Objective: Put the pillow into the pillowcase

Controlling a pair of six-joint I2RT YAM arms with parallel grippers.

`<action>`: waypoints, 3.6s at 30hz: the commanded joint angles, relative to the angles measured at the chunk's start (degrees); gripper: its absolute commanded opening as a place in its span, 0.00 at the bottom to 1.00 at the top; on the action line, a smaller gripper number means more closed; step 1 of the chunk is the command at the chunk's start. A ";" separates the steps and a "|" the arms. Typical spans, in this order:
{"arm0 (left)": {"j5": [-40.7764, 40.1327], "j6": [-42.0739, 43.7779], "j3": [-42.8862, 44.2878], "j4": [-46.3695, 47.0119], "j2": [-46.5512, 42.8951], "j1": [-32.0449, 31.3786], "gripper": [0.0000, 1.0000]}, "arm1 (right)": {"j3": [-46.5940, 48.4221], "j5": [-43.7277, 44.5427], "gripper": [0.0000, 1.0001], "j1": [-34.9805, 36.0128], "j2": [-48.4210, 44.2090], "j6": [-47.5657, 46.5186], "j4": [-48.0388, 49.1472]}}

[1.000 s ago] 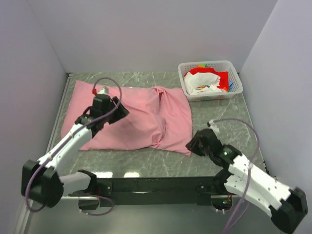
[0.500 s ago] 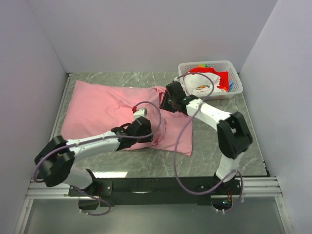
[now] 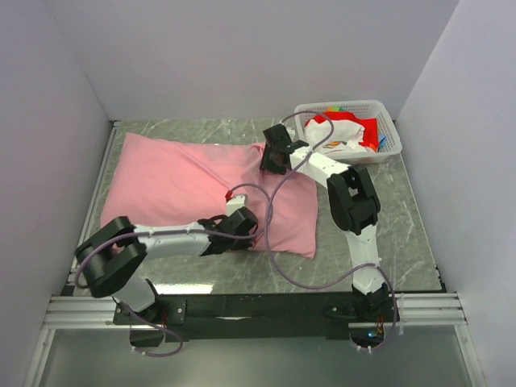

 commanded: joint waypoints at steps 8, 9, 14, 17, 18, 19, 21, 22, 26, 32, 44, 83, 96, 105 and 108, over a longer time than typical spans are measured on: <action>7.56 -5.50 -5.75 -4.56 -10.02 -2.28 0.01 | 1.04 4.64 0.38 -0.25 2.02 -1.89 -2.03; 7.65 -5.41 -5.84 -5.00 -10.11 -2.89 0.01 | 0.77 5.16 0.32 -0.25 1.58 -2.06 -2.72; 8.88 -6.11 -7.42 -5.62 -13.18 -4.48 0.01 | -6.42 5.52 0.00 -0.87 -6.76 -1.97 -0.62; 9.15 -6.29 -8.21 -6.75 -14.67 -5.01 0.01 | -9.76 5.09 0.00 -0.95 -11.68 -1.89 -0.36; 9.15 -6.38 -8.39 -7.02 -15.03 -5.10 0.01 | -11.00 4.91 0.00 -0.96 -13.00 -1.63 0.43; 9.23 -6.46 -8.65 -7.29 -15.38 -5.27 0.01 | -12.14 4.73 0.00 -0.96 -15.80 -1.62 0.96; 9.58 -6.55 -9.27 -7.46 -16.61 -5.45 0.01 | -14.43 3.59 0.03 -0.87 -17.75 -1.53 2.19; 9.67 -6.64 -9.44 -7.47 -17.05 -5.45 0.01 | -14.52 3.59 0.06 -0.95 -18.11 -1.45 2.19; 9.67 -6.55 -9.53 -8.17 -18.90 -5.71 0.01 | -11.99 2.71 0.20 -0.69 -15.13 -1.97 1.32; 9.76 -6.38 -10.15 -8.52 -20.22 -5.89 0.01 | -6.97 2.35 0.38 0.36 -8.37 -3.29 0.70; 10.29 -6.11 -10.77 -8.35 -20.40 -5.98 0.01 | -14.95 5.18 0.00 -0.77 -14.14 -5.57 -0.80; 6.34 0.65 12.35 -4.39 0.78 -0.79 0.01 | -28.94 -18.56 0.00 -8.60 -39.29 -10.06 -0.44; 5.71 3.27 13.49 1.50 5.89 2.63 0.22 | -28.06 -17.86 0.00 -9.39 -44.48 -11.55 -5.01; 6.69 8.47 19.03 -0.79 4.40 5.10 0.24 | -29.38 -18.39 0.00 -9.74 -45.45 -11.47 -5.28; 5.21 8.74 18.15 -0.87 2.11 5.19 0.22 | -29.55 -18.38 0.00 -9.92 -45.36 -11.64 -5.45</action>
